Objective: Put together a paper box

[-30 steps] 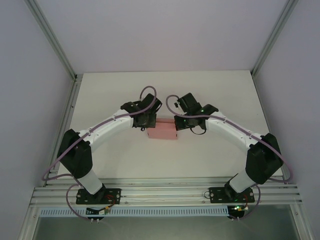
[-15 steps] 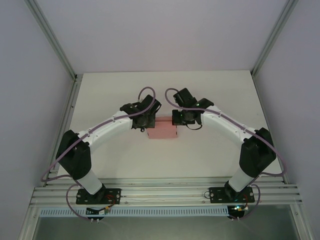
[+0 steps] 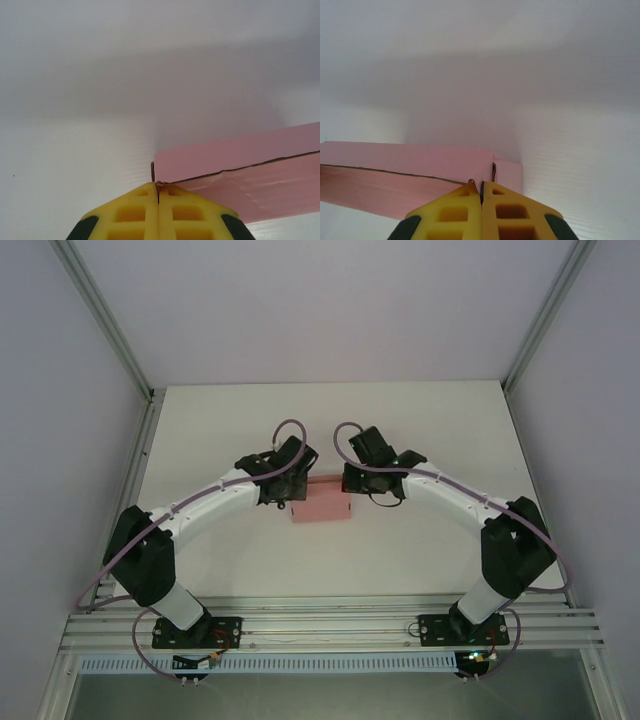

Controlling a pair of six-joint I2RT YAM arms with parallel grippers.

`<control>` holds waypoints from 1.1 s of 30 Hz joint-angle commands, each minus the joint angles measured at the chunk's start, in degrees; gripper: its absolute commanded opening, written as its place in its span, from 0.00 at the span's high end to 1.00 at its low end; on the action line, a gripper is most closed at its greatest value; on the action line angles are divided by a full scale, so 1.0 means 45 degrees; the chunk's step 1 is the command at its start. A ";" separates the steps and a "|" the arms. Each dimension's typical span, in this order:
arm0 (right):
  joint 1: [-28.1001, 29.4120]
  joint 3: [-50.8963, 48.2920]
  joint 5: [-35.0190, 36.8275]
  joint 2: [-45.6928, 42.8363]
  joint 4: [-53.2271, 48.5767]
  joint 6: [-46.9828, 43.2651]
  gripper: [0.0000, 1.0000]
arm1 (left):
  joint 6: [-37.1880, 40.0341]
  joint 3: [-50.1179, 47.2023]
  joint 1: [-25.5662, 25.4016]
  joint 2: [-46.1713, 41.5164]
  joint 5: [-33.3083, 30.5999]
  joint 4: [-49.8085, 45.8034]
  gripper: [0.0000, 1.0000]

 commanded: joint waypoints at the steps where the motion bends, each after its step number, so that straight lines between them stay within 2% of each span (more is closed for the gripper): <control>1: 0.0404 -0.0909 -0.1348 -0.0108 -0.0206 -0.0178 1.00 | 0.0269 -0.0638 -0.0231 -0.0319 0.1176 0.0380 1.00; 6: 0.0902 -0.2354 -0.1223 -0.0837 0.0821 -0.1161 1.00 | 0.0712 -0.1673 -0.0433 -0.0955 0.1649 0.1203 1.00; 13: 0.1469 -0.4864 -0.0159 -0.1966 0.3279 -0.1188 1.00 | 0.0924 -0.3820 -0.0921 -0.1991 0.1631 0.2799 1.00; 19: 0.2201 -0.6015 0.0856 -0.2177 0.4089 -0.1093 1.00 | 0.0916 -0.5080 -0.1248 -0.2373 0.1486 0.4129 1.00; 24: 0.2393 -0.6613 0.1393 -0.2668 0.4510 -0.1063 1.00 | 0.0559 -0.5229 -0.1266 -0.2760 0.1304 0.4149 0.95; 29: 0.2393 -0.6313 0.1592 -0.2783 0.4416 -0.1310 1.00 | 0.0393 -0.3949 -0.1266 -0.2904 0.1111 0.3376 0.92; 30: 0.2346 -0.6247 0.1577 -0.2727 0.4412 -0.1332 1.00 | 0.0370 -0.3645 -0.1275 -0.2874 0.1174 0.3297 0.87; 33: 0.2398 -0.5944 0.1465 -0.2462 0.4237 -0.1434 1.00 | 0.0178 -0.2770 -0.1247 -0.2819 0.1056 0.2931 0.60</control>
